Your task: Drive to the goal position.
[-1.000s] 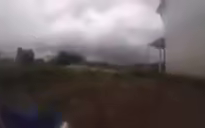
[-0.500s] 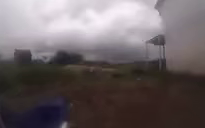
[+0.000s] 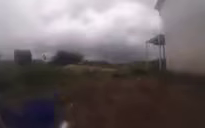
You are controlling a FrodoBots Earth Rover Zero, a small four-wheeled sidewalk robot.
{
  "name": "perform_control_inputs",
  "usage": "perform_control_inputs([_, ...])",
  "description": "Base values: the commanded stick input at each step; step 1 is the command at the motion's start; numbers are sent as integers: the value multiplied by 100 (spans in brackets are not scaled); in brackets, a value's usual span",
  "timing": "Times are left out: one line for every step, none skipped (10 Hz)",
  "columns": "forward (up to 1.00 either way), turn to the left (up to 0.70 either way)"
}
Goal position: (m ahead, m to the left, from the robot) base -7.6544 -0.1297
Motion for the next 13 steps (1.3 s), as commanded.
perform_control_inputs([70, 0])
perform_control_inputs([70, 0])
perform_control_inputs([70, 0])
perform_control_inputs([70, 0])
perform_control_inputs([70, 0])
perform_control_inputs([70, 0])
perform_control_inputs([70, 0])
perform_control_inputs([70, 0])
perform_control_inputs([70, 0])
perform_control_inputs([70, 0])
perform_control_inputs([70, 0])
perform_control_inputs([70, 0])
perform_control_inputs([70, 0])
